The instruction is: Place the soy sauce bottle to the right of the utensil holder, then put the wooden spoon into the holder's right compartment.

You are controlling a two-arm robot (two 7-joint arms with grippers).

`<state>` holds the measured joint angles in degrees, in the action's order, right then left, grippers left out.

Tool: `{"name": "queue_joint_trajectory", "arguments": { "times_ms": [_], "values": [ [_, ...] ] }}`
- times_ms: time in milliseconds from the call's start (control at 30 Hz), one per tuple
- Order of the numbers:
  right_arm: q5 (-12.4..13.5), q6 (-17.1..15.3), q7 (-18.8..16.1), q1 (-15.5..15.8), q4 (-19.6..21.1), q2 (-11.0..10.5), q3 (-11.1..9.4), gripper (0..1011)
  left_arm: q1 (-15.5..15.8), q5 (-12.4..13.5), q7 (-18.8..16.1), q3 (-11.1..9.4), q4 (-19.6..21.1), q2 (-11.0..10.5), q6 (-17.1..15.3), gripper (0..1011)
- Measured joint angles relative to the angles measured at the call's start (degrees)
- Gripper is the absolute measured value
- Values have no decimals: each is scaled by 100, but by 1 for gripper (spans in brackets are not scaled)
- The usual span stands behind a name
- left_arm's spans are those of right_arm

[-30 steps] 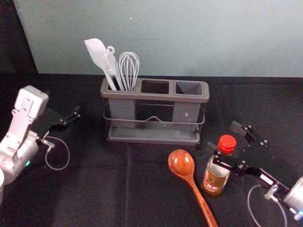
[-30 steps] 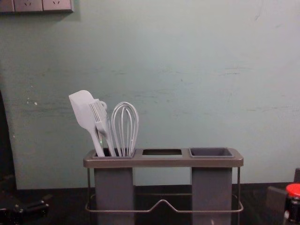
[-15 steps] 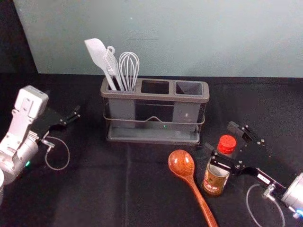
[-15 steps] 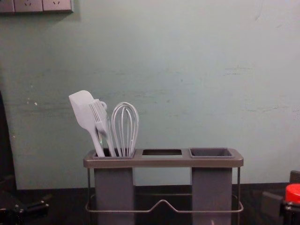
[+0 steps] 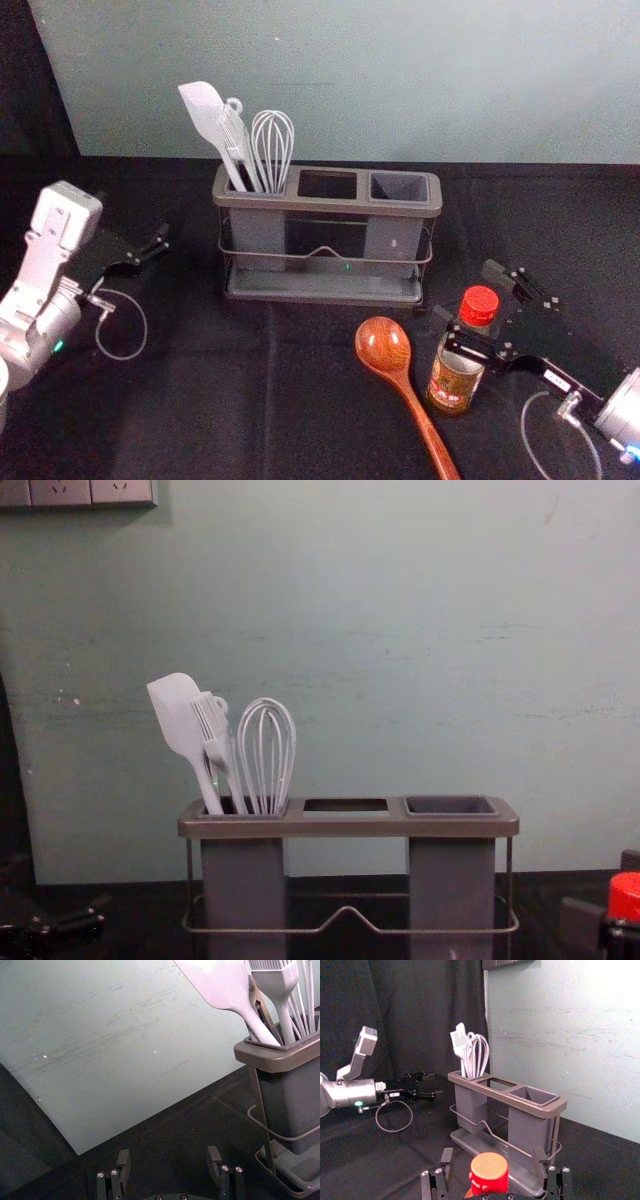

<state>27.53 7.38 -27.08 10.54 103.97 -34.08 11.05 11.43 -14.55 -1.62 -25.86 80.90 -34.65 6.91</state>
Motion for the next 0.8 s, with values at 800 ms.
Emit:
{"name": "queue_joint_trajectory", "arguments": {
  "times_ms": [800],
  "values": [
    [-107,48,-7,-31,-90,110,2,1003,0,0,0,0,0,0,0,1005]
  ]
}}
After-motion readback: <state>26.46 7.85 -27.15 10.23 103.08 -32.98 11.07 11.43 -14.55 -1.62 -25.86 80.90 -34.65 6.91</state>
